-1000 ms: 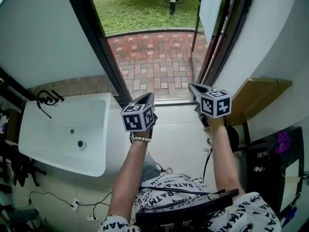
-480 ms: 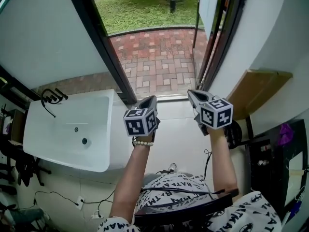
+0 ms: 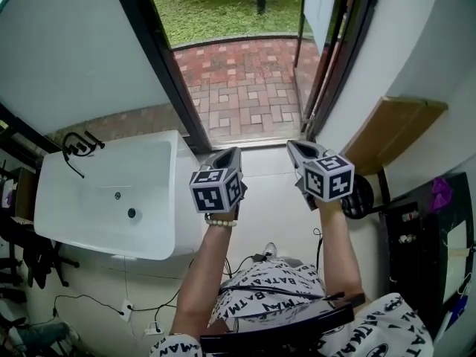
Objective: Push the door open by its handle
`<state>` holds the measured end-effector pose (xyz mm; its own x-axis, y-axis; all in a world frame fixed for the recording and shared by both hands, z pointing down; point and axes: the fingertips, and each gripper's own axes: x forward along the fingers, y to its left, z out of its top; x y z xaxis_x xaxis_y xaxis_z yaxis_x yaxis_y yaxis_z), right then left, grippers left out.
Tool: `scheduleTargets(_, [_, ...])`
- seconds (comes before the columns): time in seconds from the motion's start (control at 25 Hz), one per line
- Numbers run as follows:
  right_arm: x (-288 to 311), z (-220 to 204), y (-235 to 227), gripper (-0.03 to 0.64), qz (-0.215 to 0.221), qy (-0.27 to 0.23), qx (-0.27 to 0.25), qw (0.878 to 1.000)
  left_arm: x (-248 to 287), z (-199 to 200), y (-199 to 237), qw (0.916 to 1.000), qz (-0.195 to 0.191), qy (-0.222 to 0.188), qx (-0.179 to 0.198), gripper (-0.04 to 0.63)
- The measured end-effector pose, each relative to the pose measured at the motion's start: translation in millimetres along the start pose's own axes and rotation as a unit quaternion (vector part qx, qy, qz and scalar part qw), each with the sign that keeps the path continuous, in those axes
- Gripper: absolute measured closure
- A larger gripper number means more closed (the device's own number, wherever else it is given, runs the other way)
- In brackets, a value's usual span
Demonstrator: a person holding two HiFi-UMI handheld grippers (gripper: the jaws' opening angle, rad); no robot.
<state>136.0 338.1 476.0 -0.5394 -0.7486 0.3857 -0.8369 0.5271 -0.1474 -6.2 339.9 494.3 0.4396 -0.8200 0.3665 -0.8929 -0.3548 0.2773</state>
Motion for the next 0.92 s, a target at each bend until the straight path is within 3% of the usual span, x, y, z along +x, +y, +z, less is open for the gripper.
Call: scheduleTargets(0.92, [-8.6, -5.5, 20.1, 0.606, -0.003, -0.006, -0.004, 1.000, -10.8, 1.0, -7.4, 0.9996, -0.024, -0.010, -0.007, 0.595])
